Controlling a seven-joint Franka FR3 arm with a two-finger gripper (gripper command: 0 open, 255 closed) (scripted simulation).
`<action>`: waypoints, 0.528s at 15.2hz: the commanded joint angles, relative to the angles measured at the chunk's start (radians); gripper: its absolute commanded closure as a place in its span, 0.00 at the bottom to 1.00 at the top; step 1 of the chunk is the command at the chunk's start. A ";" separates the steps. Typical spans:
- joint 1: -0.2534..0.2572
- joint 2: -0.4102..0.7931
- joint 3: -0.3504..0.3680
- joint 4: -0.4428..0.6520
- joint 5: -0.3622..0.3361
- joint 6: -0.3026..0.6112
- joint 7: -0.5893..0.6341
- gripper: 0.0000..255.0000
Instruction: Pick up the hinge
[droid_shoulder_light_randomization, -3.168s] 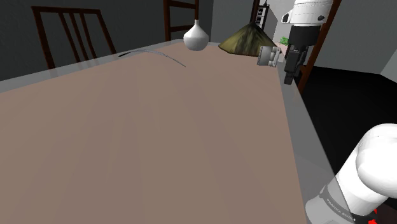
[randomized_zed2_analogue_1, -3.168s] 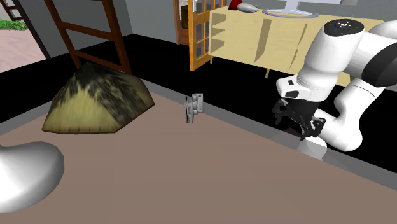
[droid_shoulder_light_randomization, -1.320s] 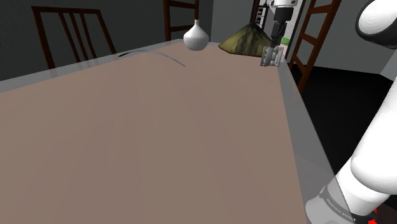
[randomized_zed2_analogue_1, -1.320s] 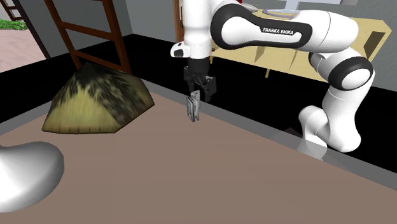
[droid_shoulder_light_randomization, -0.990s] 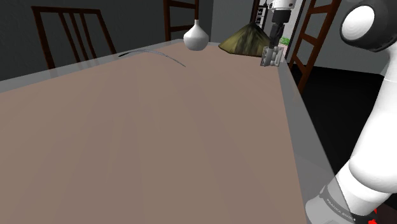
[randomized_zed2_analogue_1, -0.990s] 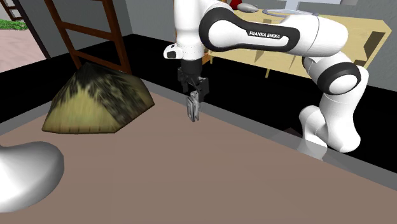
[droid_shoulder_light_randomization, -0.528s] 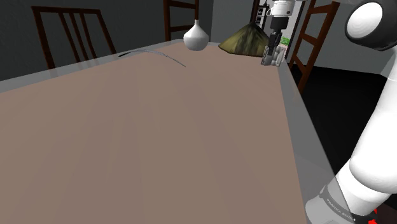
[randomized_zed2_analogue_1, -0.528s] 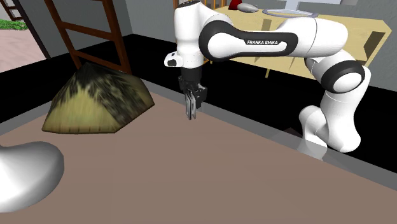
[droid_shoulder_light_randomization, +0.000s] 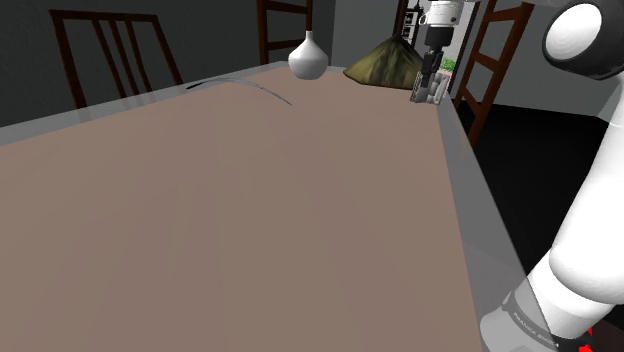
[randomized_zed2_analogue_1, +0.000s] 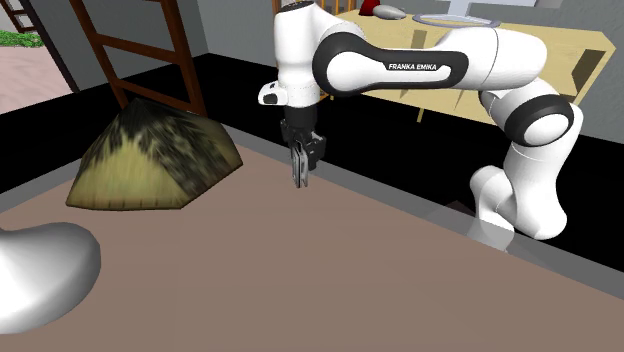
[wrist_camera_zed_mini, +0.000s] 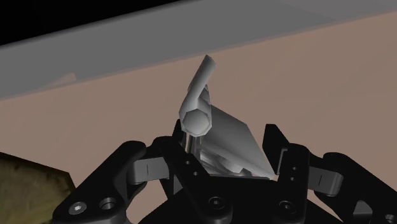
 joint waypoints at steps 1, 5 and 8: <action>0.000 0.001 0.000 -0.001 0.000 0.001 0.001 1.00; -0.011 0.027 -0.003 0.089 0.011 -0.065 -0.005 1.00; -0.022 0.053 -0.005 0.166 0.023 -0.118 -0.010 1.00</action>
